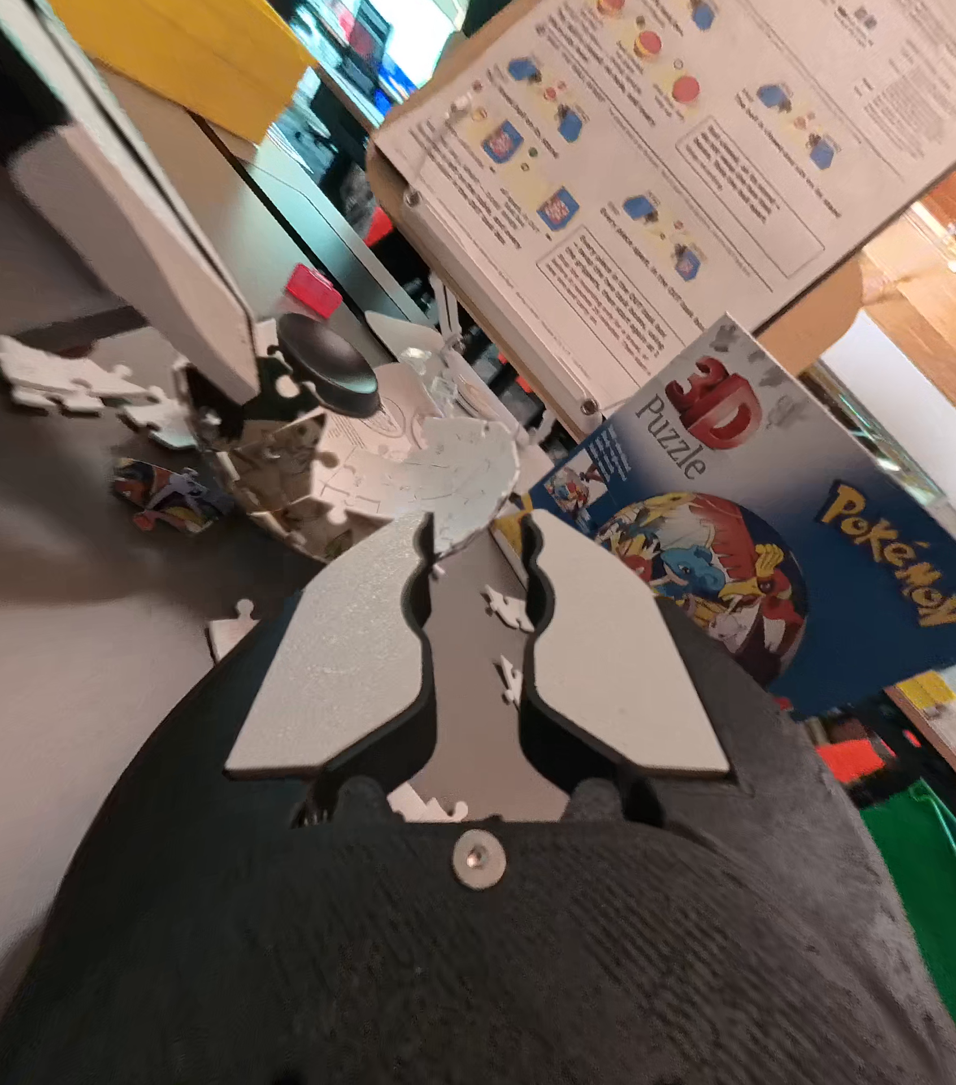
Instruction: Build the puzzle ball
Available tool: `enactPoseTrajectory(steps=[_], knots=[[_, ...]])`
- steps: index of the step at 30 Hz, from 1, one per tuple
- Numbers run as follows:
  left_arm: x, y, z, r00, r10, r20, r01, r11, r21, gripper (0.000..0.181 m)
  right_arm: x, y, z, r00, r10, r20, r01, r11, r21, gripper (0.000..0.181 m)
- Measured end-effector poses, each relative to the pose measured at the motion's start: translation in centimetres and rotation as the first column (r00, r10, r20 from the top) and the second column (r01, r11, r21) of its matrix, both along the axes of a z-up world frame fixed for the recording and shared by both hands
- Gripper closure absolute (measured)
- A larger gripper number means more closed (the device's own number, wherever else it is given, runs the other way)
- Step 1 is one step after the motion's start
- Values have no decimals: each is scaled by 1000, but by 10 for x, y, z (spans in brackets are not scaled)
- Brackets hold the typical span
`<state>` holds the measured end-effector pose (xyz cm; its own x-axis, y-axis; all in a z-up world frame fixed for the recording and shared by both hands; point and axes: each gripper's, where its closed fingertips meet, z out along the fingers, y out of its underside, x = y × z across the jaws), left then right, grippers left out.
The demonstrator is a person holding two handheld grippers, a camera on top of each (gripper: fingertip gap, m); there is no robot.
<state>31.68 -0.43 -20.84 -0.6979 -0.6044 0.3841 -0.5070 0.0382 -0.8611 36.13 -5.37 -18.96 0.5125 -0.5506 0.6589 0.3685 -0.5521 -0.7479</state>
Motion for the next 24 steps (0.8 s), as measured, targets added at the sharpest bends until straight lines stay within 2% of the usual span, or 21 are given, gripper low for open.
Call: enactPoseTrajectory(steps=[3, 6, 8, 10, 14, 18, 24], knots=[[3, 2, 2, 1000, -10, 20, 9, 1000, 22, 179, -17, 3, 13, 990, 139, -29, -136, 987, 86, 141], [1, 1, 0, 998, -61, 28, 59, 996, 67, 179, -45, 20, 25, 937, 341, -72, -323, 928, 186, 153], [0, 2, 1, 994, -101, 47, 95, 989, 112, 179, -55, 31, 21, 905, 405, -128, -381, 907, 179, 155], [-3, 2, 4, 984, -164, 69, 152, 976, 157, 180, -56, 35, 12, 898, 405, -173, -383, 912, 149, 156], [-8, 3, 7, 944, -313, 104, 278, 925, 257, 180, -55, 35, 7, 873, 412, -261, -371, 908, 193, 163], [-15, 3, 5, 876, -466, 123, 400, 845, 353, 180, -52, 33, 5, 872, 400, -282, -357, 914, 194, 166], [-19, 1, 8, 773, -610, 173, 474, 737, 482, 180, -56, 37, -12, 843, 406, -352, -376, 914, 153, 164]])
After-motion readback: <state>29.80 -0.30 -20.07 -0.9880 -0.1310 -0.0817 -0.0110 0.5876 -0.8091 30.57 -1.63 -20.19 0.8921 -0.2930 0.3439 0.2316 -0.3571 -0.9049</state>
